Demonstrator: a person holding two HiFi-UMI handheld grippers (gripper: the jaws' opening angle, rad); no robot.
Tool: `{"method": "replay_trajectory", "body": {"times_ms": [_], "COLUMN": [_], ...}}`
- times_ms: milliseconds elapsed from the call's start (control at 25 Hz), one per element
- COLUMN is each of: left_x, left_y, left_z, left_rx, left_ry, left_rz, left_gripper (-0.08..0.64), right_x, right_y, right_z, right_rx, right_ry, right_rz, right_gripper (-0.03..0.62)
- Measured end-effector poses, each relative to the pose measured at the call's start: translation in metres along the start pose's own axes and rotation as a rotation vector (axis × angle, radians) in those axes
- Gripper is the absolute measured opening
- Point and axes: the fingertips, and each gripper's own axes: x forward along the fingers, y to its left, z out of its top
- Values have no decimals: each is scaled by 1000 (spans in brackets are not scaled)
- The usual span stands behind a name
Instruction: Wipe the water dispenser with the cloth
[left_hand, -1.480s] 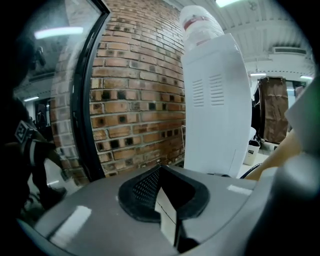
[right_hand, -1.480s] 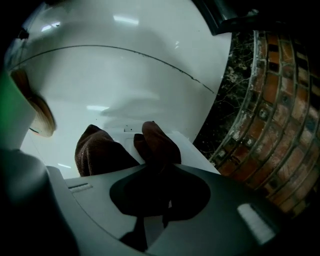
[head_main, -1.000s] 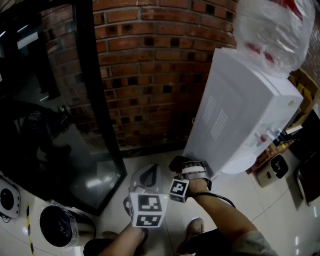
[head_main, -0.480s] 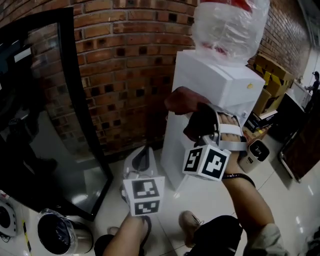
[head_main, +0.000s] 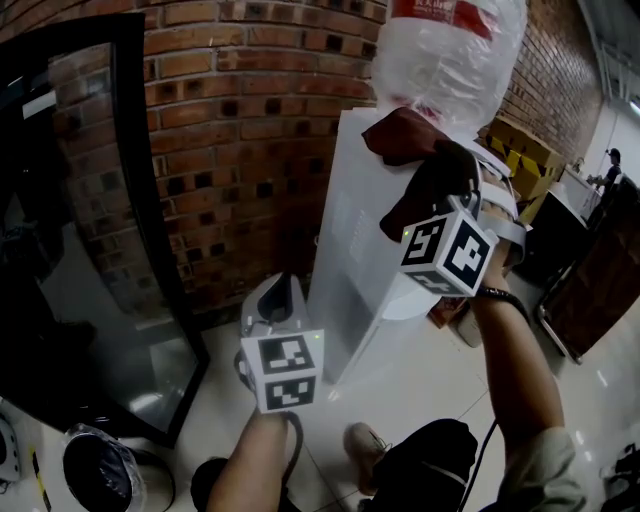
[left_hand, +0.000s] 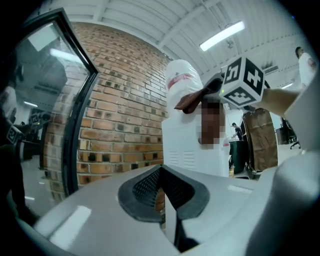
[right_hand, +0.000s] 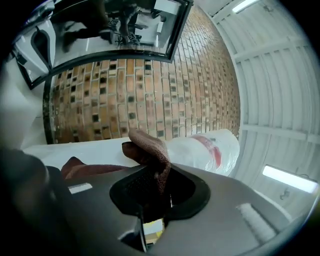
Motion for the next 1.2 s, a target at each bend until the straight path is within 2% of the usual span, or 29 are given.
{"method": "replay_trajectory", "body": {"times_ms": [160, 280, 480, 680, 880, 1200], "left_x": [-3, -4, -1, 4, 11, 18], "left_y": [4, 7, 10, 3, -2, -1], "left_z": [9, 2, -21, -28, -38, -64], "left_rx": [-21, 3, 31, 49, 61, 83], "left_ry": [-15, 4, 65, 81, 96, 152], "left_rz": [5, 9, 7, -11, -26, -25], "left_gripper": [0, 0, 0, 0, 0, 0], "right_x": [-1, -6, -21, -34, -42, -72], "right_y": [19, 41, 93, 133, 166, 263], "right_z": [1, 3, -7, -16, -19, -42], "right_rx": [-25, -57, -68, -24, 78, 70], "right_ry": [-11, -31, -51, -65, -96, -102], "right_rz": [-6, -1, 71, 108, 161, 308], "right_gripper": [71, 71, 64, 64, 64, 60]}}
